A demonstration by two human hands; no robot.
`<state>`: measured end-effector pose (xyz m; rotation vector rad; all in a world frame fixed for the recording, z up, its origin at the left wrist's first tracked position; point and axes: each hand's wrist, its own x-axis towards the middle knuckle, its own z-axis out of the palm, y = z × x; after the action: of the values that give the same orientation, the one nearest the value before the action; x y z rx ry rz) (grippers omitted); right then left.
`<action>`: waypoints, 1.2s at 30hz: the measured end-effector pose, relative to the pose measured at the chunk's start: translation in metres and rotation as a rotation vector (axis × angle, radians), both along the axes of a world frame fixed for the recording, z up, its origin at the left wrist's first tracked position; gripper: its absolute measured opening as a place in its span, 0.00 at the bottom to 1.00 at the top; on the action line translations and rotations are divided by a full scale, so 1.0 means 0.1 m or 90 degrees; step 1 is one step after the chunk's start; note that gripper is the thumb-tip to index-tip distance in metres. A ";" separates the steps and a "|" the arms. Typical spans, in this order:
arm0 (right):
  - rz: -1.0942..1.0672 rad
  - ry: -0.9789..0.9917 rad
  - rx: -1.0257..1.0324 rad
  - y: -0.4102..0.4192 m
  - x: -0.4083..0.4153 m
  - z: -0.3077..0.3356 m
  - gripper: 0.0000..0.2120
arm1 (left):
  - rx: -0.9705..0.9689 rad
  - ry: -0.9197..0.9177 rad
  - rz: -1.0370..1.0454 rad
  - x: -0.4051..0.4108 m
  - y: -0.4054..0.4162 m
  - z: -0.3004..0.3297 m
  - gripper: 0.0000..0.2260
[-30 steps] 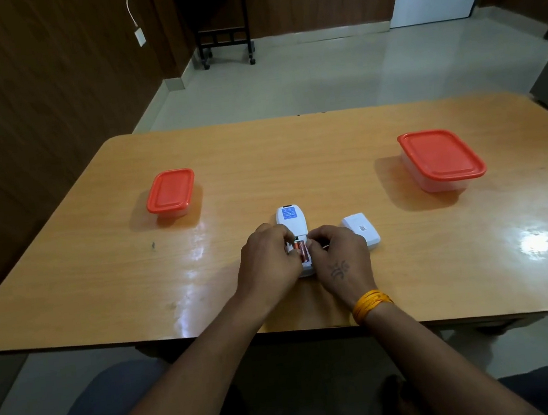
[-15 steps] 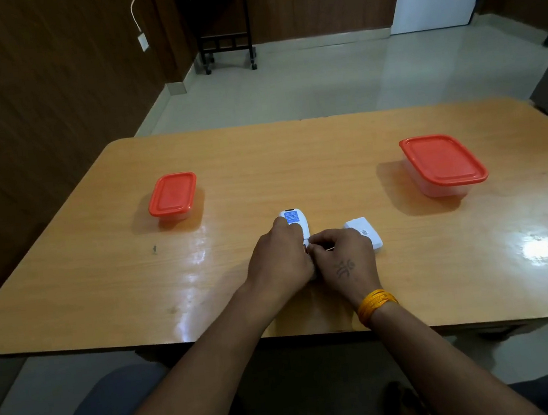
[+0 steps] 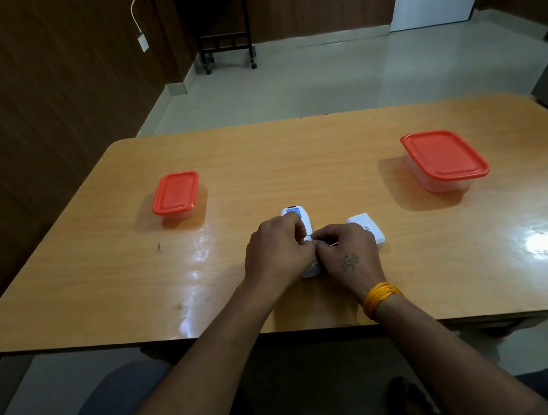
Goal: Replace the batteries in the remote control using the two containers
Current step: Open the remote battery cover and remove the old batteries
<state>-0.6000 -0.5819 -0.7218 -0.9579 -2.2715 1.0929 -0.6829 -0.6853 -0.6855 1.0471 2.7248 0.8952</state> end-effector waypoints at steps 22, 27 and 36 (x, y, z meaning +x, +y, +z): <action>0.263 -0.194 0.293 0.11 0.02 0.41 0.08 | -0.074 -0.015 -0.047 -0.18 -0.19 0.03 0.15; 0.397 -0.281 0.397 0.20 -0.06 0.54 0.09 | -0.097 -0.037 -0.060 -0.22 -0.16 0.03 0.15; 0.534 -0.423 0.592 0.15 -0.24 0.73 0.07 | -0.122 -0.039 -0.068 -0.27 -0.11 0.03 0.08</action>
<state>-0.6240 -0.5669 -0.6484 0.0890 -3.3067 -0.2382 -0.7103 -0.6967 -0.6828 1.0956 2.6137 0.6250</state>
